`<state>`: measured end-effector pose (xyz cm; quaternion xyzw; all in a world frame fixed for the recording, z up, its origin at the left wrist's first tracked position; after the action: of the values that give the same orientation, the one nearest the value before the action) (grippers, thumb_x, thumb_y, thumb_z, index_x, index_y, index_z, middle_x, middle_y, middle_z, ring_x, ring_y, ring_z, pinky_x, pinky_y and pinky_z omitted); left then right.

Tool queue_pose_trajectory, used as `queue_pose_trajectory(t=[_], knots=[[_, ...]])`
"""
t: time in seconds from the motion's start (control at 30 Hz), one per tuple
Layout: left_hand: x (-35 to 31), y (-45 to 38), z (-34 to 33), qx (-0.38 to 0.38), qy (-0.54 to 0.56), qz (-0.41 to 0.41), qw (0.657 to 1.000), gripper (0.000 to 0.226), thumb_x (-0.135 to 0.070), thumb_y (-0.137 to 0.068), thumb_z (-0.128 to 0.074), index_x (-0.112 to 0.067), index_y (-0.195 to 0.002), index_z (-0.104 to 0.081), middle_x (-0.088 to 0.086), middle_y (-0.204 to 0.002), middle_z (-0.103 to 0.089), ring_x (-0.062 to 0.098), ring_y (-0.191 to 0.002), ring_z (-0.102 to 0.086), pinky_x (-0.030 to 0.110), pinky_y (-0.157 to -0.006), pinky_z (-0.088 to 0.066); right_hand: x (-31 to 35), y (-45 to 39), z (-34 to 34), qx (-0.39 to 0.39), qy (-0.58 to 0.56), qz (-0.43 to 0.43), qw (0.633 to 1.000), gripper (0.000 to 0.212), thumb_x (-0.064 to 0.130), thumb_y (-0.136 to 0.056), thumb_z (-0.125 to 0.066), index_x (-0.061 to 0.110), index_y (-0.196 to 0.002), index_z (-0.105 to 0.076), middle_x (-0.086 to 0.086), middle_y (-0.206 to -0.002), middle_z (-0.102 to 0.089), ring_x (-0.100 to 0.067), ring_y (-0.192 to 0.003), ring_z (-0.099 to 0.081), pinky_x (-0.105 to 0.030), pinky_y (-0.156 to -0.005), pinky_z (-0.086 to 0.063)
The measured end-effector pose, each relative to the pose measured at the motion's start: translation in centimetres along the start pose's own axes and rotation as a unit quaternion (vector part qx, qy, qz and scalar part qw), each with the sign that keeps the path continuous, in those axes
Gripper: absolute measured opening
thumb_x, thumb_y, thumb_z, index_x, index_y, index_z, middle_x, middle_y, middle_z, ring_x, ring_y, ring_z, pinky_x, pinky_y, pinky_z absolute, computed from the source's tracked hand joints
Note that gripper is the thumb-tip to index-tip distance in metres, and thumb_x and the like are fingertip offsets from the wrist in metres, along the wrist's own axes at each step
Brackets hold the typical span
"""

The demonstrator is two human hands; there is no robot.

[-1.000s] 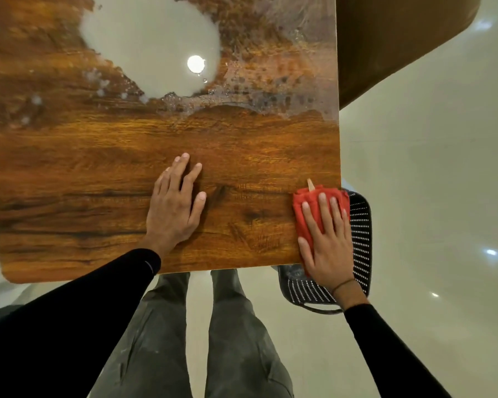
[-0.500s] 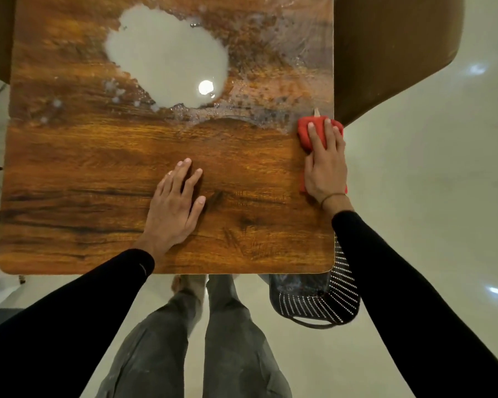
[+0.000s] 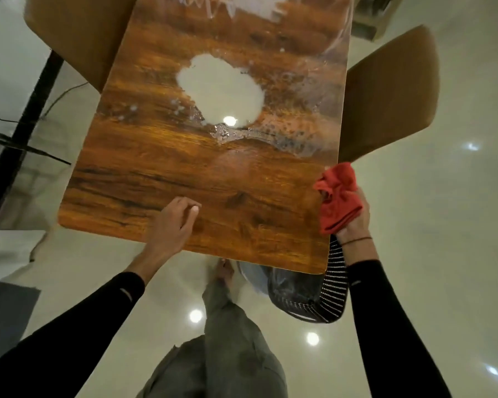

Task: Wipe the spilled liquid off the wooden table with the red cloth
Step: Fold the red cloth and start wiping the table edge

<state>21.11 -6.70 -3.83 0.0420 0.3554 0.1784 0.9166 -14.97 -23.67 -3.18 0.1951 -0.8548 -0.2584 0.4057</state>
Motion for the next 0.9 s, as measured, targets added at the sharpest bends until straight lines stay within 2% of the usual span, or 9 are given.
queue_pose_trajectory(t=[0.07,0.17,0.27,0.37,0.5,0.67,0.83,0.87,0.9], knots=[[-1.4,1.7,-0.3,-0.006,0.035,0.000,0.999,0.024,-0.026,-0.117,-0.052,-0.014,-0.117,-0.073,0.001,-0.112,-0.069,0.021,-0.099,-0.065,0.036,-0.080,-0.051,-1.7,2.4,0.1,0.008,-0.013,-0.014,1.000,0.048,0.018,-0.124,-0.016,0.016,-0.114,-0.063,-0.007,-0.099,-0.056,-0.022,-0.083,-0.064,-0.035,-0.085,-0.060],[-4.1,4.6,-1.7,0.013,0.077,-0.022,0.997,0.021,-0.020,-0.115,-0.055,-0.010,-0.113,-0.074,0.002,-0.106,-0.073,0.021,-0.093,-0.066,0.037,-0.079,-0.052,-3.3,5.4,0.8,0.028,-0.024,-0.029,0.999,0.052,0.017,-0.124,-0.010,0.015,-0.120,-0.062,-0.010,-0.100,-0.064,-0.025,-0.084,-0.070,-0.038,-0.085,-0.067],[-5.8,8.0,-3.0,0.028,0.087,-0.035,0.995,0.016,-0.018,-0.113,-0.060,-0.013,-0.110,-0.075,-0.002,-0.102,-0.074,0.017,-0.089,-0.065,0.033,-0.075,-0.049,-4.0,8.2,1.5,0.035,-0.041,-0.043,0.998,0.046,0.012,-0.120,-0.017,0.014,-0.121,-0.063,-0.014,-0.102,-0.067,-0.026,-0.083,-0.073,-0.039,-0.086,-0.067],[-6.3,10.6,-3.8,0.028,0.103,-0.010,0.994,0.014,-0.024,-0.111,-0.062,-0.019,-0.108,-0.075,-0.006,-0.098,-0.075,0.019,-0.087,-0.068,0.040,-0.076,-0.056,-4.2,9.8,2.2,0.031,-0.029,-0.061,0.997,0.051,0.013,-0.120,-0.010,0.014,-0.117,-0.061,-0.016,-0.100,-0.063,-0.025,-0.075,-0.074,-0.038,-0.077,-0.068],[-6.9,11.6,-4.8,0.018,0.097,0.031,0.995,0.015,-0.030,-0.111,-0.062,-0.023,-0.109,-0.075,-0.009,-0.097,-0.074,0.017,-0.088,-0.068,0.047,-0.080,-0.059,-4.2,10.7,3.7,0.005,-0.019,-0.101,0.995,0.052,0.017,-0.123,-0.014,0.008,-0.128,-0.064,-0.019,-0.106,-0.067,-0.027,-0.074,-0.078,-0.036,-0.069,-0.070],[-10.5,10.6,-7.9,0.026,0.088,0.042,0.995,0.014,-0.034,-0.113,-0.059,-0.027,-0.110,-0.072,-0.011,-0.097,-0.073,0.012,-0.089,-0.069,0.047,-0.082,-0.062,-2.1,8.7,6.8,0.003,-0.005,-0.122,0.992,0.049,0.016,-0.121,-0.020,0.002,-0.155,-0.053,-0.023,-0.116,-0.070,-0.031,-0.080,-0.080,-0.042,-0.071,-0.071],[-14.6,9.9,-12.1,-0.001,0.084,0.088,0.993,0.010,-0.035,-0.112,-0.061,-0.032,-0.111,-0.071,-0.016,-0.098,-0.075,0.005,-0.090,-0.072,0.042,-0.081,-0.064,1.7,3.4,10.2,0.032,-0.004,-0.163,0.986,0.057,0.014,-0.117,-0.008,0.010,-0.139,-0.061,-0.016,-0.107,-0.067,-0.035,-0.096,-0.063,-0.042,-0.086,-0.067],[-15.6,9.7,-12.9,-0.016,0.082,0.099,0.992,0.009,-0.035,-0.112,-0.061,-0.032,-0.111,-0.070,-0.015,-0.097,-0.075,0.004,-0.089,-0.072,0.042,-0.081,-0.064,2.8,2.4,10.6,0.043,-0.006,-0.167,0.985,0.054,0.012,-0.114,-0.011,0.011,-0.136,-0.061,-0.015,-0.106,-0.067,-0.036,-0.096,-0.061,-0.042,-0.091,-0.062],[-16.8,9.6,-13.6,-0.035,0.083,0.111,0.990,0.009,-0.033,-0.112,-0.062,-0.032,-0.111,-0.070,-0.014,-0.097,-0.076,0.004,-0.088,-0.072,0.043,-0.080,-0.063,4.2,1.8,10.9,0.054,-0.004,-0.169,0.984,0.045,0.011,-0.110,-0.023,0.012,-0.133,-0.062,-0.014,-0.105,-0.068,-0.035,-0.095,-0.061,-0.044,-0.096,-0.055]])
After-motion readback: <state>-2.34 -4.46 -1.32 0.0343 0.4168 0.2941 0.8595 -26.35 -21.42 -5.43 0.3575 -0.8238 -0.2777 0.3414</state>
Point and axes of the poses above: each hand's wrist, its own y-axis away from the middle knuckle, its own z-axis out of the back of the hand, x = y × z, the point moved 8 cm from there along -y, towards the middle knuckle
